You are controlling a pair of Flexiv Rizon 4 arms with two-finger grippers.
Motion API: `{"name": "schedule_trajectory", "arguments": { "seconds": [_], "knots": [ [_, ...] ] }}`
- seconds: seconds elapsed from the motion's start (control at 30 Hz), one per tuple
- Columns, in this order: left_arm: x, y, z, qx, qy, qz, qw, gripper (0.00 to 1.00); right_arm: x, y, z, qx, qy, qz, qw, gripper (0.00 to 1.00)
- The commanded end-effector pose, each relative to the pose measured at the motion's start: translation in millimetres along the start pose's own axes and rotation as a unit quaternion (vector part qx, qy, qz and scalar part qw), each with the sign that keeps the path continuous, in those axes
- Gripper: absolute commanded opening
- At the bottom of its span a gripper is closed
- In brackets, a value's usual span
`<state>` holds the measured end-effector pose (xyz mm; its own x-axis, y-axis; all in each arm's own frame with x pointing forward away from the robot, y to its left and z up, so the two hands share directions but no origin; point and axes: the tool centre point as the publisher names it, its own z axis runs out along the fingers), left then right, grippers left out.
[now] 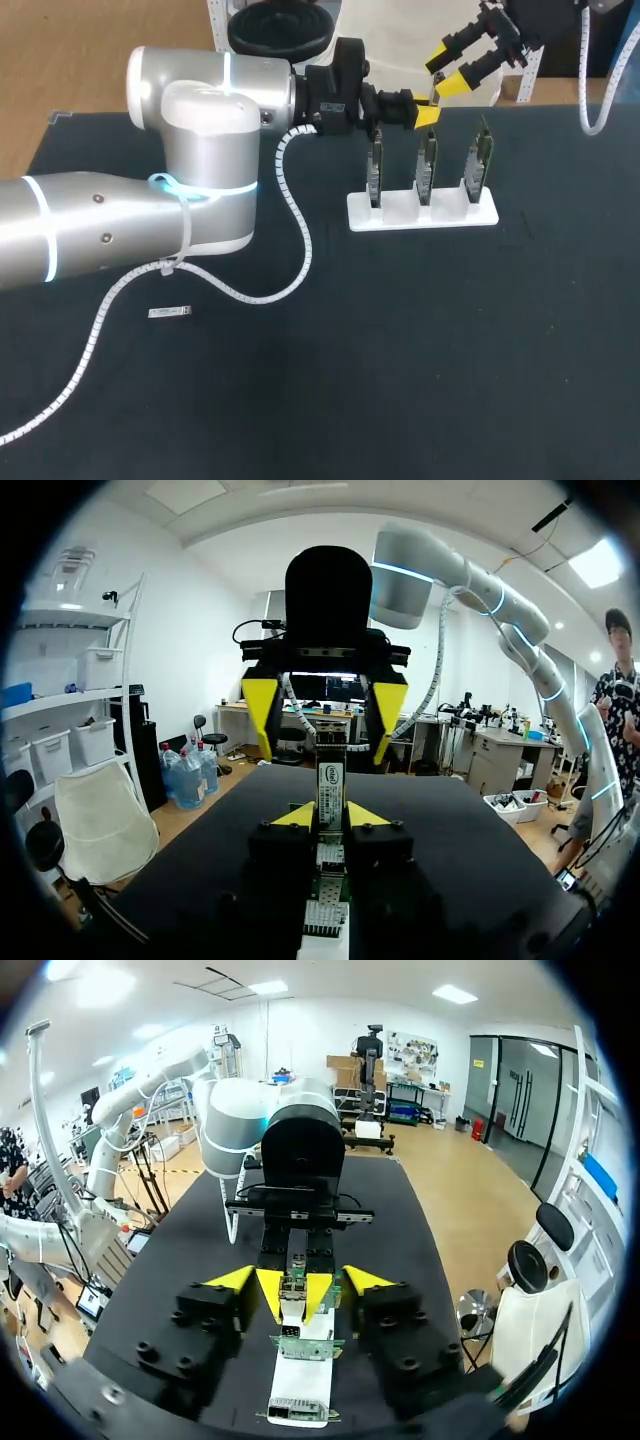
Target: Pick up the optical module with the left hand, and insert it into the network port with the right hand.
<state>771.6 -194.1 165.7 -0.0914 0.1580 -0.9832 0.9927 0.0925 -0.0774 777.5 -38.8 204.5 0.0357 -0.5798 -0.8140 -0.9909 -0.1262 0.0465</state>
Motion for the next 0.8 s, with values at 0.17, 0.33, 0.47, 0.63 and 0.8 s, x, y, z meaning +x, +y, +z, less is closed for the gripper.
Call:
{"name": "schedule_trajectory", "arguments": {
  "seconds": [0.17, 0.33, 0.47, 0.63, 0.8],
  "knots": [
    [0.1, 1.7, 0.7, 0.001, 0.0, 0.0, 1.0, 0.0, 0.3, -2.4, 0.0, -0.004, 0.004, -0.002, 1.0, 0.0],
    [0.1, 1.7, 0.7, 0.001, 0.0, 0.0, 1.0, 0.0, 1.5, -2.3, 0.5, -0.006, 0.007, -0.003, 1.0, 0.0],
    [0.1, 1.7, 0.7, 0.001, 0.0, 0.0, 1.0, 1.0, 1.8, -2.0, 1.0, -0.006, 0.01, -0.004, 1.0, 0.0],
    [0.1, 1.7, 0.7, 0.001, 0.0, 0.0, 1.0, 1.0, 1.7, -1.9, 1.0, -0.006, 0.009, -0.005, 1.0, 0.0],
    [0.1, 1.7, 0.7, 0.001, 0.0, 0.0, 1.0, 1.0, 1.8, -1.8, 0.9, -0.005, 0.009, -0.006, 1.0, 0.0]
  ]
}}
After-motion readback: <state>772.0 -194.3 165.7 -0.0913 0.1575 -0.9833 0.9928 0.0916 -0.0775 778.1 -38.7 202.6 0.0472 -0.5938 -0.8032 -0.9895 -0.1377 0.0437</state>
